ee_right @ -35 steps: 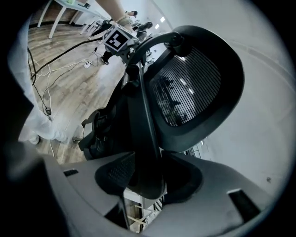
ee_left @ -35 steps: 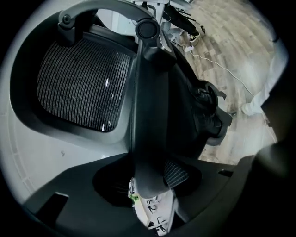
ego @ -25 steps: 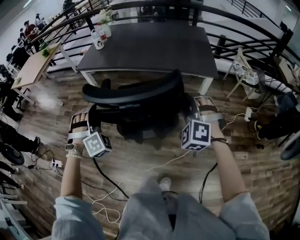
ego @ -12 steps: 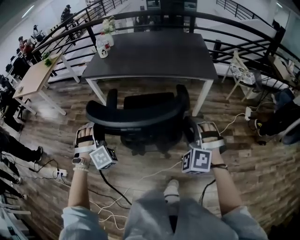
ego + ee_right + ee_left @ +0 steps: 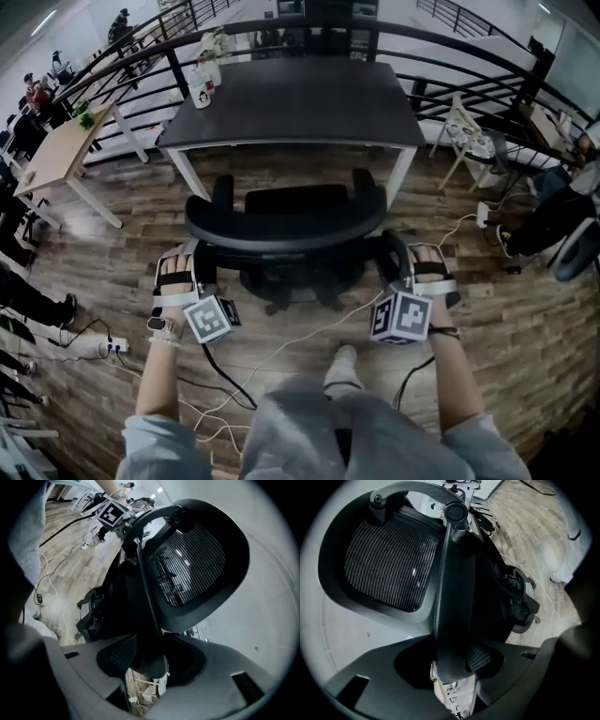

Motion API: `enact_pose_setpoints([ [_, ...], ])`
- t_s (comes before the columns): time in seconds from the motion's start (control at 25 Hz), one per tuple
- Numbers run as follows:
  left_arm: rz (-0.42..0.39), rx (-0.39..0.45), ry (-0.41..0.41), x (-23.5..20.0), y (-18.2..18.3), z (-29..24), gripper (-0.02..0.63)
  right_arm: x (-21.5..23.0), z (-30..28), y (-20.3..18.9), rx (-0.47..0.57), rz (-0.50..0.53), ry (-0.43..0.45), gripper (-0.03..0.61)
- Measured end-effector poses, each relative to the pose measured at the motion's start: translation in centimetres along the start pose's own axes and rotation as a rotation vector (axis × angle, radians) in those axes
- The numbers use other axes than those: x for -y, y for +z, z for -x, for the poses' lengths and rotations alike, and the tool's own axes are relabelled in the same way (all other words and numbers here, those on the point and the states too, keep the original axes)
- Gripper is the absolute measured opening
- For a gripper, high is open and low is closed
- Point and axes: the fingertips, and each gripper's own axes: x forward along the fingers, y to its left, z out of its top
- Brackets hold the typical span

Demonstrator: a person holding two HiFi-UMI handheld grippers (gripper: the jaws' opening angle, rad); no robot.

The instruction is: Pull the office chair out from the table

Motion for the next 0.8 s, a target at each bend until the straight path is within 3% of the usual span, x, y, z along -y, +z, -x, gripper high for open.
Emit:
enact_pose_setpoints([
  [0.4,-0.004,0.038,0.021,0.6,0.0,3.3,0.193,-1.7,4.4,0.1,-0.026,-0.010,-0.025,0.191],
  [0.8,-0.012,0.048,0.017,0.5,0.3,3.6,0.195,-1.8,4.9,-0.2,-0.021,-0.005,-0.031,0.193],
])
